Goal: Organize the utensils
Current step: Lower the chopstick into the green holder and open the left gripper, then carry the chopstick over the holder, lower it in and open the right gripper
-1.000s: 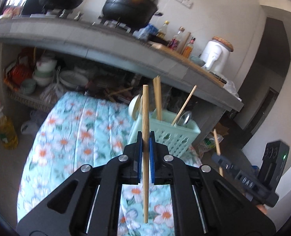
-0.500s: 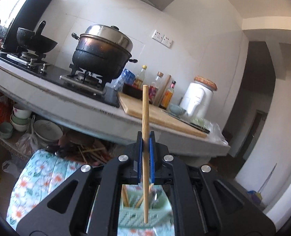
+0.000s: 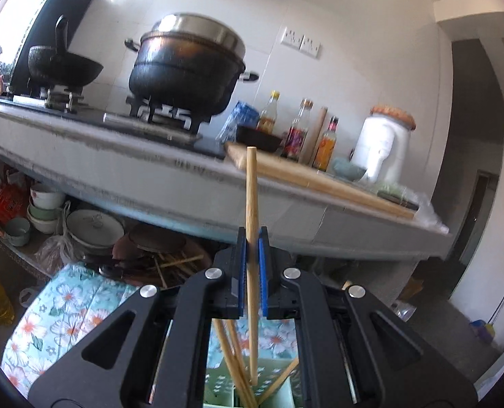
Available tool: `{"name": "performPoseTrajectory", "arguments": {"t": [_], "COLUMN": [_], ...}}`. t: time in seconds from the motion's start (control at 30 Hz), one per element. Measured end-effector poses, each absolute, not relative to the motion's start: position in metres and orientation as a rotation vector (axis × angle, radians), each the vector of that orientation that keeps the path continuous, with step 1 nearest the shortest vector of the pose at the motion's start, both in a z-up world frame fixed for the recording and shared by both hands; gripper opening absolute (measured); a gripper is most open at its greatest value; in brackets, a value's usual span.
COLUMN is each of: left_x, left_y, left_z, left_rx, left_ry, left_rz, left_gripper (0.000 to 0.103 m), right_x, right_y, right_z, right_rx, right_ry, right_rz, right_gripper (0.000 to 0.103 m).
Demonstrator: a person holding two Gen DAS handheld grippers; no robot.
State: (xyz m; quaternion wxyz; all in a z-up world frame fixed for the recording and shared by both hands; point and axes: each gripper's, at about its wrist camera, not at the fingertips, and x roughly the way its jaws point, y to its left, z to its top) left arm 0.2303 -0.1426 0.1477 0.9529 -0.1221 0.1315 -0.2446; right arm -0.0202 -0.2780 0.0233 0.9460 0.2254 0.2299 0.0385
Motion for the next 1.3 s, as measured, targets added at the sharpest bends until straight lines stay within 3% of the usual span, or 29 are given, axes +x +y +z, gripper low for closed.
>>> {"name": "performPoseTrajectory", "arguments": {"t": [0.27,0.3,0.43,0.63,1.3], "left_x": [0.209,0.203,0.180,0.146,0.109], "left_y": [-0.132,-0.130,-0.121,-0.100,-0.008], "left_z": [0.114,0.110,0.102,0.105,0.014], "left_rx": [-0.236,-0.225,-0.194,-0.159,-0.237], "left_ry": [0.360,0.382,0.427,0.418,0.692], "left_rz": [-0.530,-0.551,-0.592,-0.610,-0.393], "left_gripper": [0.006,0.010,0.043,0.060,0.062], "right_x": [-0.021,-0.021,-0.021,-0.021,-0.023], "right_y": [-0.279,-0.279,-0.280,-0.280,-0.269], "right_z": [0.021,0.020,0.019,0.018,0.026], "right_rx": [0.461,0.462,0.472,0.477,0.458], "right_ry": [0.478,0.479,0.477,0.476,0.456], "right_rz": [0.067,0.065,0.062,0.069,0.098], "right_gripper": [0.007,0.007,0.007,0.007,0.007]}}
